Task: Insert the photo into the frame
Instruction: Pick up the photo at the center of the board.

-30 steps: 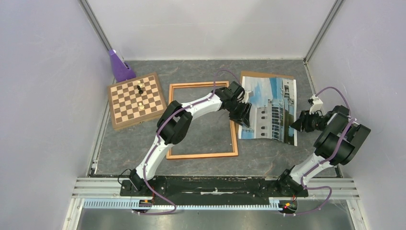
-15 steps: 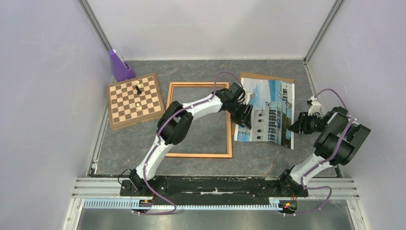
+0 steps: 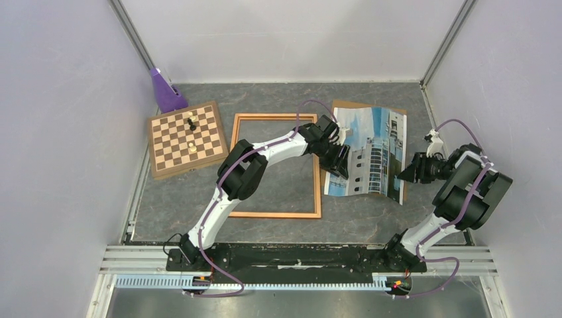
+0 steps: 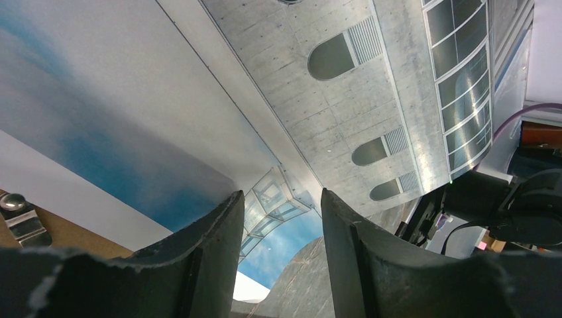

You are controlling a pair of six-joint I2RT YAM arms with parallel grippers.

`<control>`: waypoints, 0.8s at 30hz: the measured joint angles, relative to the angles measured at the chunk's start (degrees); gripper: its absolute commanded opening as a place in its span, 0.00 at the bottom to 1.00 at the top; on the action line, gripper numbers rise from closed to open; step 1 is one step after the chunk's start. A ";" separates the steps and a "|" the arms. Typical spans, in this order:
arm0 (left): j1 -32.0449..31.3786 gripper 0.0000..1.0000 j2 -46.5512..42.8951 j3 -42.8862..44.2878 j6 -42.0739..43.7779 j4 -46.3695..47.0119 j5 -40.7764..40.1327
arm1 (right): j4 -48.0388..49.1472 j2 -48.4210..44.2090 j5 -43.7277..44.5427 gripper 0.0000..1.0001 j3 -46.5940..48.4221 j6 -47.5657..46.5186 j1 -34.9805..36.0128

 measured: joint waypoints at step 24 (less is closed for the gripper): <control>-0.37 0.53 -1.46 -2.86 -0.15 2.40 -0.52 | -3.06 -1.73 1.20 0.00 7.69 2.89 -0.17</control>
